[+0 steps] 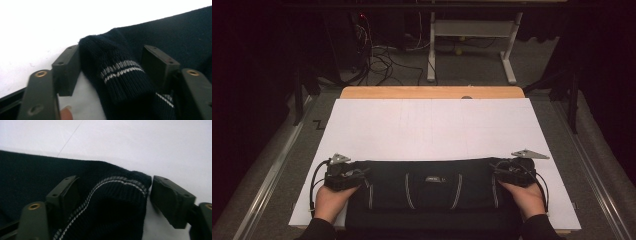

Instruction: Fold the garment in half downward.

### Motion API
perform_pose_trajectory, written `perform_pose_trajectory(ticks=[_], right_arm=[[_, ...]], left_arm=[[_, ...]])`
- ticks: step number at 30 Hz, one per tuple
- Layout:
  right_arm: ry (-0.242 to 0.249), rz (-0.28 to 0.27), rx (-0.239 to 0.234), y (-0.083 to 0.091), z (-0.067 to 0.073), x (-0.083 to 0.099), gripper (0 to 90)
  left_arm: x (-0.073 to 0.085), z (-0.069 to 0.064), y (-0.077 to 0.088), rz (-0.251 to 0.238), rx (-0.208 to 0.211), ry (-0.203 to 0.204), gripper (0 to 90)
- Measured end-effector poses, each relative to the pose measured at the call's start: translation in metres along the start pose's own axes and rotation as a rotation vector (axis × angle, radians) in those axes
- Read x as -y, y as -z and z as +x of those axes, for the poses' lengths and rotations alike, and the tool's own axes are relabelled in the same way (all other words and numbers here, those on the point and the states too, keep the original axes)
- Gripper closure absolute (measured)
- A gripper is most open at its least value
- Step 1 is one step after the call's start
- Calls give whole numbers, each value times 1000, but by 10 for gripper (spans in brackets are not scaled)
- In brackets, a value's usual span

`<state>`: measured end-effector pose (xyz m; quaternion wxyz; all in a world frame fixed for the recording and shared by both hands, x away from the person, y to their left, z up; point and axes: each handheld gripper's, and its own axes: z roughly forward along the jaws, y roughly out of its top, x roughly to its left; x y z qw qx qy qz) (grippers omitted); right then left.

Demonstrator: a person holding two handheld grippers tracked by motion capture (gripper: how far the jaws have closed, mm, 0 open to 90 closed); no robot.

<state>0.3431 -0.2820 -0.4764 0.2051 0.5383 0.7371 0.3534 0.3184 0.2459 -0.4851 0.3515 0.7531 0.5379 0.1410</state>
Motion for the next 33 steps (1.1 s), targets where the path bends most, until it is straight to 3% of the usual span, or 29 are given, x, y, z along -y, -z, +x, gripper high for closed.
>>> perform_pose_trajectory(ticks=[2, 5, 13, 17, 20, 24, 29, 33], right_arm=[[20, 7, 25, -1, 3, 0, 341], [30, 5, 41, -1, 4, 0, 431], [26, -3, 2, 1, 6, 1, 647], [22, -5, -29, 0, 7, 1, 738], [32, -9, -30, 1, 8, 2, 764], [52, -32, -25, 4, 10, 3, 773], [64, -74, -27, 12, 11, 6, 773], [79, -113, -33, 21, 12, 7, 774]], left_arm=[[0, -1, -1, -2, -8, -8, 375], [1, -2, -1, -14, 25, -6, 505], [4, -3, -2, -28, 72, -5, 656], [4, -3, -1, -33, 80, 1, 681], [5, -3, 0, -40, 81, -3, 695], [6, -5, 5, -89, 104, 2, 708], [6, -8, 13, -134, 99, -14, 716], [6, -14, 20, -173, 73, -71, 718]])
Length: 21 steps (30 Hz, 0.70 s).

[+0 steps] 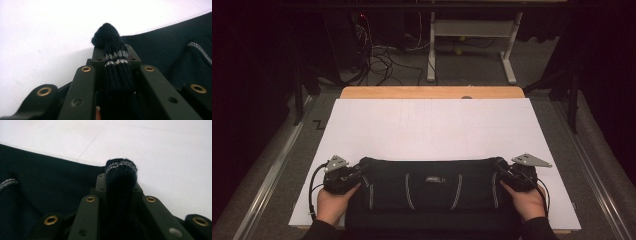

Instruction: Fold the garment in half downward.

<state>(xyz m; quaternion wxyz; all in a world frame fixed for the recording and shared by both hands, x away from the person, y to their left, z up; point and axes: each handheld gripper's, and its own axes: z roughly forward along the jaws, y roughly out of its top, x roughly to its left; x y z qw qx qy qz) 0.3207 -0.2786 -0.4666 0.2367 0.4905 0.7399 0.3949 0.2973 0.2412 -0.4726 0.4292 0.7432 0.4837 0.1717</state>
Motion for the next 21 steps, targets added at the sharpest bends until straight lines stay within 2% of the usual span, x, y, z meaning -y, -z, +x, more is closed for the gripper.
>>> perform_pose_trajectory(ticks=[7, 14, 21], right_arm=[[10, -47, -7, 13, 3, -3, 783], [22, -99, 6, 22, 6, -8, 789], [20, -162, 19, 33, 7, -14, 789]], left_arm=[[-6, -8, 13, -75, -10, -36, 728], [-11, -16, 27, -146, -21, -72, 731], [-19, -24, 36, -192, -41, -111, 731]])
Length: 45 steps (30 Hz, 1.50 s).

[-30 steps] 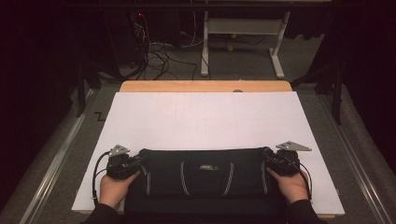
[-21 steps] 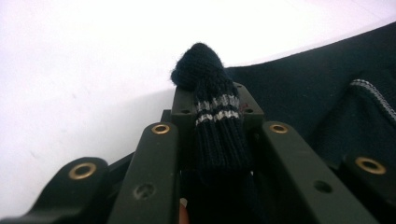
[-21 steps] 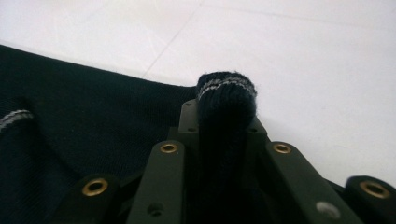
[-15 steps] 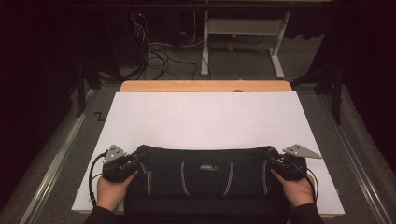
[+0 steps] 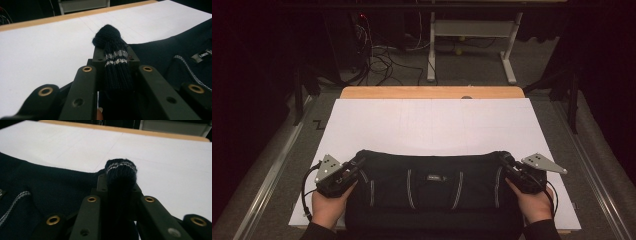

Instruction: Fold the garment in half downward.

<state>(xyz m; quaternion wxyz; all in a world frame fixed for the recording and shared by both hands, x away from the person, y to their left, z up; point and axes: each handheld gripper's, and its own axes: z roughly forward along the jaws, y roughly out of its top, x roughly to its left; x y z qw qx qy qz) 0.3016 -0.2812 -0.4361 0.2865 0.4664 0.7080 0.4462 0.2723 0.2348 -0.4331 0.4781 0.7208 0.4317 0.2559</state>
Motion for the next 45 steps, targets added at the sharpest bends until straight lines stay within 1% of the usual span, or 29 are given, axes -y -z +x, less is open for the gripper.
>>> perform_pose_trajectory(ticks=[2, 5, 6, 8, 10, 11, 12, 13, 15, 16, 18, 19, 20, 21, 25, 27, 30, 32, 34, 37, 38, 39, 41, 43, 45], right_arm=[[-7, -14, 4, 3, -1, -2, 790], [-10, -39, 6, 5, -2, -9, 790], [-9, -45, 5, 5, -2, -11, 790], [1, -65, 15, 4, -4, -18, 790], [14, -74, 25, 2, -4, -24, 790], [21, -71, 31, 0, -5, -27, 790], [23, -71, 33, -2, -6, -30, 790], [28, -71, 33, -5, -7, -34, 790], [38, -75, 41, -10, -8, -40, 790], [33, -75, 40, -12, -8, -42, 790], [14, -75, 37, -18, -11, -48, 790], [18, -74, 42, -21, -12, -51, 790], [19, -72, 47, -24, -12, -53, 791], [21, -69, 53, -29, -12, -56, 791], [19, -59, 68, -41, -16, -66, 791], [13, -60, 71, -46, -18, -71, 791], [-2, -67, 66, -51, -23, -80, 791], [3, -72, 75, -56, -25, -86, 791], [12, -78, 86, -59, -26, -91, 791], [20, -103, 91, -63, -27, -100, 791], [19, -108, 91, -64, -27, -102, 791], [17, -114, 90, -65, -28, -106, 791], [8, -127, 96, -68, -29, -112, 790], [13, -127, 106, -71, -29, -116, 786], [-9, -109, 101, -78, -29, -116, 776]], left_arm=[[-3, 1, 1, -13, -4, 4, 731], [-10, 3, 0, -26, -15, -13, 732], [-13, 5, -1, -34, -18, -18, 732], [-19, 8, -5, -30, -34, -28, 732], [-25, 14, -12, -27, -43, -18, 732], [-27, 17, -15, -20, -44, -13, 732], [-30, 21, -20, -11, -46, 8, 732], [-33, 25, -24, -4, -50, 18, 736], [-36, 29, -30, 4, -57, 28, 736], [-38, 32, -34, 8, -59, 38, 736], [-42, 34, -39, 9, -74, 28, 736], [-44, 34, -41, 5, -81, 26, 736], [-47, 35, -43, 1, -97, 21, 737], [-49, 36, -45, -3, -105, 22, 739], [-57, 42, -52, 6, -120, 28, 738], [-61, 45, -57, 10, -135, 26, 738], [-65, 51, -63, 11, -144, 50, 737], [-69, 54, -67, 21, -154, 45, 737], [-75, 57, -69, 12, -163, 50, 737], [-85, 59, -70, 2, -180, 38, 736], [-88, 59, -70, -10, -182, 41, 736], [-91, 59, -69, -34, -183, 44, 736], [-93, 60, -69, -46, -184, 42, 735], [-91, 62, -75, -29, -191, 50, 732], [-87, 65, -83, 1, -200, 59, 713]])
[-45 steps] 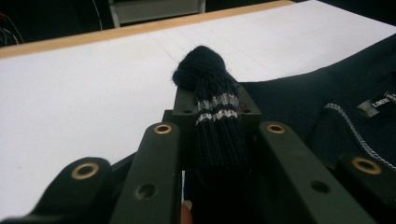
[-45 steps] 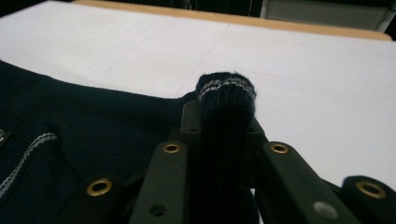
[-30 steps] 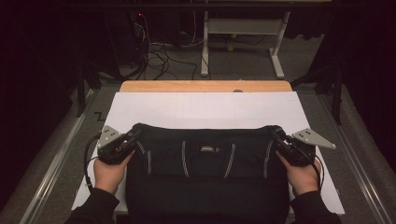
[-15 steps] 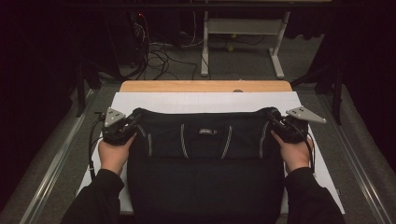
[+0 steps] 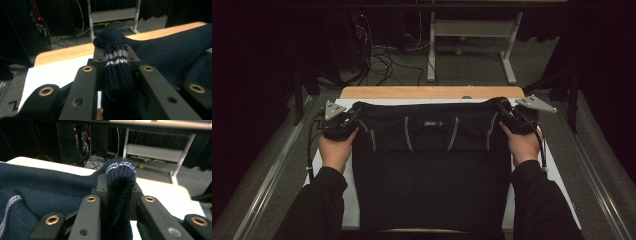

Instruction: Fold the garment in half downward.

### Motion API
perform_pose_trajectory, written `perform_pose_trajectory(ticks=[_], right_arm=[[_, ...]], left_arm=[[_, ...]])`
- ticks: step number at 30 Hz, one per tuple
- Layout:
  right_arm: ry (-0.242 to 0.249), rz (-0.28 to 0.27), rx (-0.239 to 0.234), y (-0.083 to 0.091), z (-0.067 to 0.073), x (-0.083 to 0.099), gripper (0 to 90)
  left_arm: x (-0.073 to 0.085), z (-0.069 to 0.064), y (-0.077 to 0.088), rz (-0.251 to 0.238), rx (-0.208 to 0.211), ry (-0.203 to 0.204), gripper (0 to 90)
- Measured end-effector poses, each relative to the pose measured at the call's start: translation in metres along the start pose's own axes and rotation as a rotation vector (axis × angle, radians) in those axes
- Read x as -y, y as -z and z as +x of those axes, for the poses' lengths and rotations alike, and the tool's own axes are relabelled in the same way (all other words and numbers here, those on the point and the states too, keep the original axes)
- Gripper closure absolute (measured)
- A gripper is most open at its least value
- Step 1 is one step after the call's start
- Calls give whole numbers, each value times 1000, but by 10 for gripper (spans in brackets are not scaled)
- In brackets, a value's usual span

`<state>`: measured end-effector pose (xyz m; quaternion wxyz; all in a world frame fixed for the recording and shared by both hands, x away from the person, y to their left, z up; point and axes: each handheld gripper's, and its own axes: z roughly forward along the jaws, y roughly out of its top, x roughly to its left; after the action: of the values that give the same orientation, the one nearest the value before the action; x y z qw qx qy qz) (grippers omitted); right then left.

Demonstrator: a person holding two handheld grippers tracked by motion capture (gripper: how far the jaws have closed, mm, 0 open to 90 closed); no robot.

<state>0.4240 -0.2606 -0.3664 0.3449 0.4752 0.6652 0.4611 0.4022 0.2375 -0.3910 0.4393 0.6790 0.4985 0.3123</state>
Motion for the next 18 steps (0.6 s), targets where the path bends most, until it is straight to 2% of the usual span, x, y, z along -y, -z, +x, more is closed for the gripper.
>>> perform_pose_trajectory(ticks=[3, 4, 5, 6, 7, 9, 10, 11, 13, 14, 16, 18], right_arm=[[13, 42, 8, -9, 3, 5, 754], [16, 53, 13, -11, 4, 6, 736], [20, 69, 16, -14, 5, 8, 687], [16, 81, 12, -16, 6, 9, 601], [8, 108, 9, -20, 5, 11, 498], [-15, 138, -2, -24, 3, 14, 361], [-25, 151, -3, -25, 1, 16, 312], [-27, 154, -7, -24, 1, 17, 285], [-4, 167, -16, -23, 2, 22, 265], [30, 172, -15, -21, 4, 26, 252], [37, 183, -33, -17, 8, 32, 229], [36, 194, -58, -14, 11, 39, 221]], left_arm=[[5, 0, -10, 36, -23, -4, 693], [6, 0, -14, 42, -29, 9, 679], [7, 0, -16, 49, -32, 15, 643], [8, 1, -20, 57, -53, 25, 585], [9, 3, -21, 60, -52, 42, 486], [12, 9, -28, 120, -8, 96, 327], [14, 9, -29, 140, -17, 99, 241], [18, 10, -28, 154, -12, 104, 194], [25, 9, -26, 152, 35, 124, 194], [28, 7, -25, 156, 49, 121, 194], [35, 0, -23, 167, 77, 97, 194], [43, -9, -20, 191, 123, 54, 206]])
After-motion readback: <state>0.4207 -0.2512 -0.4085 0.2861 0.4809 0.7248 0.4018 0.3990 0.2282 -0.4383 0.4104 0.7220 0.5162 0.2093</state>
